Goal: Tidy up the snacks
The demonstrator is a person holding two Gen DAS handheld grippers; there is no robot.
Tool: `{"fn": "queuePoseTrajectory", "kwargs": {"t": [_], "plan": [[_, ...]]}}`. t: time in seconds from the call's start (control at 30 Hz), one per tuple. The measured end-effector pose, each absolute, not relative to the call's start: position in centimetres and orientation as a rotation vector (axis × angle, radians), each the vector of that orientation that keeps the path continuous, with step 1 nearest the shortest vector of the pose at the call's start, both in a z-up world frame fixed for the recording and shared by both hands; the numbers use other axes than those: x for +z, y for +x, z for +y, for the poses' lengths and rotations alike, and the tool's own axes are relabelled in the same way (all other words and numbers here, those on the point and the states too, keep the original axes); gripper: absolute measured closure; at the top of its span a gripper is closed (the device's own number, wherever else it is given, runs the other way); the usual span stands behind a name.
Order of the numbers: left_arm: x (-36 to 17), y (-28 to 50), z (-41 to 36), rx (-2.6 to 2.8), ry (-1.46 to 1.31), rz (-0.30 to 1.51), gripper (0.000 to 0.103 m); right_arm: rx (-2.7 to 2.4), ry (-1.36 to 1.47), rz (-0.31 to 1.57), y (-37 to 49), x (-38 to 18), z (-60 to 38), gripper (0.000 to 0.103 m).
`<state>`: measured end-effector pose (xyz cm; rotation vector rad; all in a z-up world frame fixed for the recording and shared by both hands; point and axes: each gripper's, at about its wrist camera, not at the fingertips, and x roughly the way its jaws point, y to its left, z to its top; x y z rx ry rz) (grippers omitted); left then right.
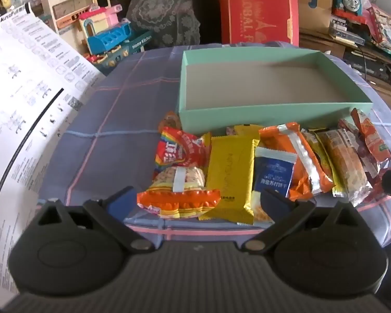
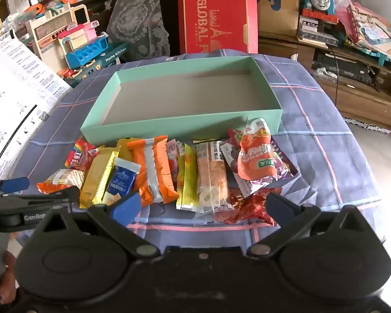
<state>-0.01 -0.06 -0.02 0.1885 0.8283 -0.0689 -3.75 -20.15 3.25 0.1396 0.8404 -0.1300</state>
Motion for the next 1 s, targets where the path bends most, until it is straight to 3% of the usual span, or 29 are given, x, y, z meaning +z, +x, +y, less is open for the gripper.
{"fn": "queuePoseTrajectory", "kwargs": {"t": [1.0], "plan": [[1.9,-0.7,0.3,-0.138,0.176,0.794,0.0,-0.14,0.146,0.875,-3.9,3.5,-20.2,0.0]]}}
